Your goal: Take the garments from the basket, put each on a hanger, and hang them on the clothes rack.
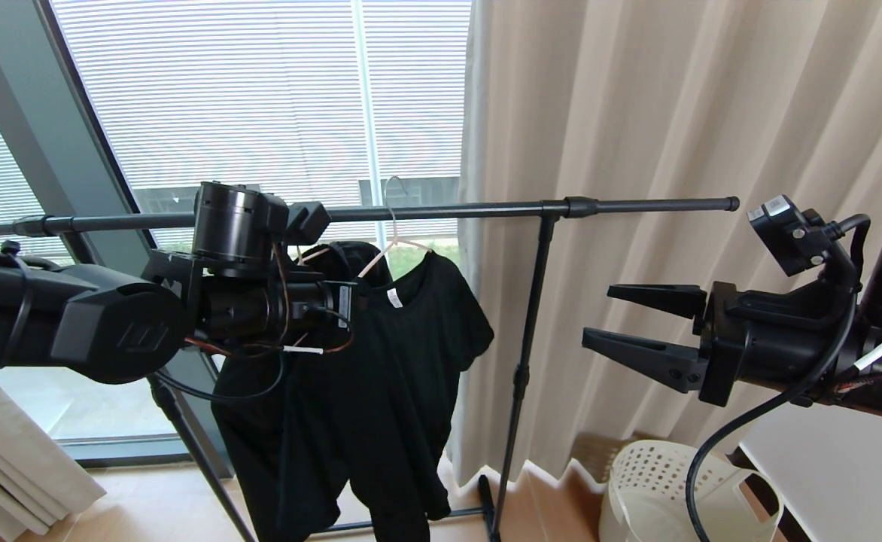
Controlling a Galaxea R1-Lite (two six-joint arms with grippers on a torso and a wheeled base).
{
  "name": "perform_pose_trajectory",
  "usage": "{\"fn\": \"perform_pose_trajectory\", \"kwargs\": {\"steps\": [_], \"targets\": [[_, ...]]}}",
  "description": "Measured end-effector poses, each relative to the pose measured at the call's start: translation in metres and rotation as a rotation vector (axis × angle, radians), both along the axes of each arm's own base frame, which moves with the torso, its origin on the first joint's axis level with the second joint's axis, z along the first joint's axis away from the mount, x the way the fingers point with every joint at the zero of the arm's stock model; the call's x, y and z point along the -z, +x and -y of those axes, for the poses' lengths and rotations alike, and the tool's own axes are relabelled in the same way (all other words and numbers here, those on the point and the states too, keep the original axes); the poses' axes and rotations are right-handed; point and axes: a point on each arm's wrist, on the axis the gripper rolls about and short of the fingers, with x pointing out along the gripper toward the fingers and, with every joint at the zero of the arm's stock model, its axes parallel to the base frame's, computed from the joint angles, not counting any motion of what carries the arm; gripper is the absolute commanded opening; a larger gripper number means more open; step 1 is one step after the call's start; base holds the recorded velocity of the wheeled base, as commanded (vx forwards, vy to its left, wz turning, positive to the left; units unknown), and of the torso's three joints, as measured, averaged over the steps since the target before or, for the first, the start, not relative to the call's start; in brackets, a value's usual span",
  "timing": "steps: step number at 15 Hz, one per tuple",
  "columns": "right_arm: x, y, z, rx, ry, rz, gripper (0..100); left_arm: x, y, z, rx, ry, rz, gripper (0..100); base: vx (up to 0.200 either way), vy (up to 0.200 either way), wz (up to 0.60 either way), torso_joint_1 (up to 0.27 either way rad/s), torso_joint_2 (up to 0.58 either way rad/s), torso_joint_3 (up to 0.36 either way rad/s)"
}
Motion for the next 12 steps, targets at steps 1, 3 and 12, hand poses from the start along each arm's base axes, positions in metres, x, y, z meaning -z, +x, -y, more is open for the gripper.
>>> {"fn": "perform_pose_trajectory", "kwargs": {"steps": [1, 3, 12], "targets": [[0.0, 0.0, 0.0, 0.0, 0.0, -0.001, 100, 0.001, 0.004, 0.001, -0.028, -0.013, -0.006, 0, 0.0, 0.0, 0.0, 0.0, 0.0, 0.0], [0.001, 0.0, 0.0, 0.0, -0.001, -0.001, 100, 0.002, 0.009, 0.003, -0.047, -0.031, -0.015, 0, 0.0, 0.0, 0.0, 0.0, 0.0, 0.0], [0.002, 0.0, 0.0, 0.0, -0.003, -0.005, 100, 0.014, 0.01, 0.004, -0.056, -0.019, -0.052, 0, 0.0, 0.0, 0.0, 0.0, 0.0, 0.0]]}}
